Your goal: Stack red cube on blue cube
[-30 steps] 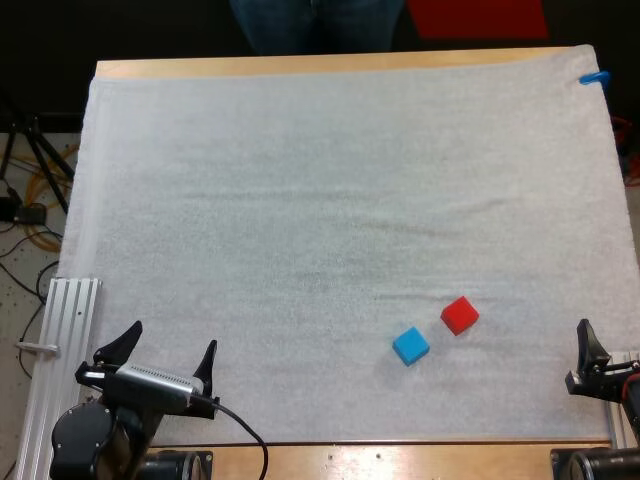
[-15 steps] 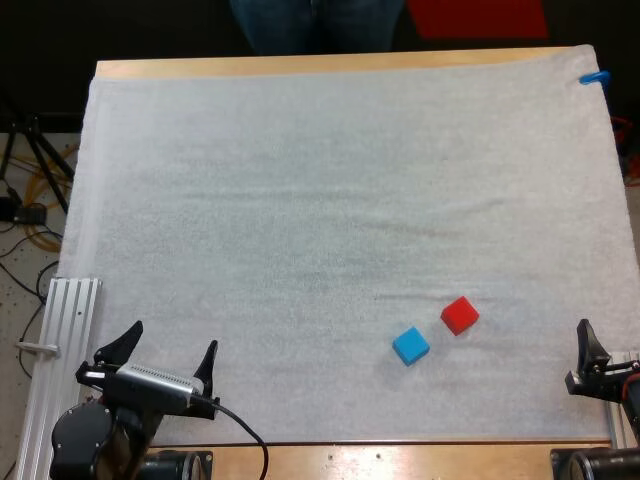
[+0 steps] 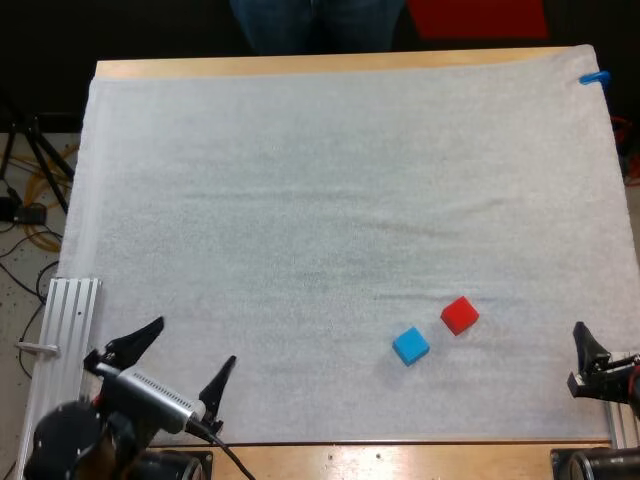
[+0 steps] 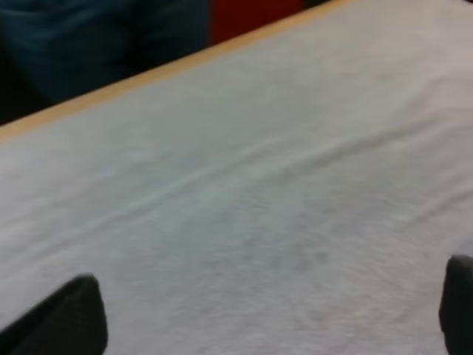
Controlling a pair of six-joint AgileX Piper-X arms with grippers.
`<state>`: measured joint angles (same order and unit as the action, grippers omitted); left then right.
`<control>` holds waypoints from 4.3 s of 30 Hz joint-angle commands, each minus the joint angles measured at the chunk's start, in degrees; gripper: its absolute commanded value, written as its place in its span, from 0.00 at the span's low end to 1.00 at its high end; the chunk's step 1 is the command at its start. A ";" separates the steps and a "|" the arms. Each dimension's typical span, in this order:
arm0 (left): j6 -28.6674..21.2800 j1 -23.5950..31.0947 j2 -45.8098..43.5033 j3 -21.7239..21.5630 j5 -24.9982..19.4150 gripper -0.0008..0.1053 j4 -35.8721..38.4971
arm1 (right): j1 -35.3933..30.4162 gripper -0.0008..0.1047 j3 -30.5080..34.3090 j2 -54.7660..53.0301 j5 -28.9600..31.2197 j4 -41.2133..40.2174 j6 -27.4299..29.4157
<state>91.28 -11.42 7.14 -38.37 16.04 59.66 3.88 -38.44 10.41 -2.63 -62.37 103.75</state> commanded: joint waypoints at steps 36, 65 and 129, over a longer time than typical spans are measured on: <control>-2.04 -25.57 19.96 -11.59 2.51 0.83 11.99 | 24.51 0.74 -17.56 47.74 3.72 -4.06 4.02; -2.04 -25.57 19.96 -11.59 2.51 0.83 11.99 | 26.09 0.68 -17.56 81.94 -0.17 4.22 5.76; -2.04 -25.57 19.96 -11.59 2.51 0.83 12.20 | 47.04 0.40 -27.92 84.07 3.69 -5.74 2.70</control>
<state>89.39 -36.78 27.04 -49.59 18.75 71.85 51.04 -66.36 94.77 1.41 -68.18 106.71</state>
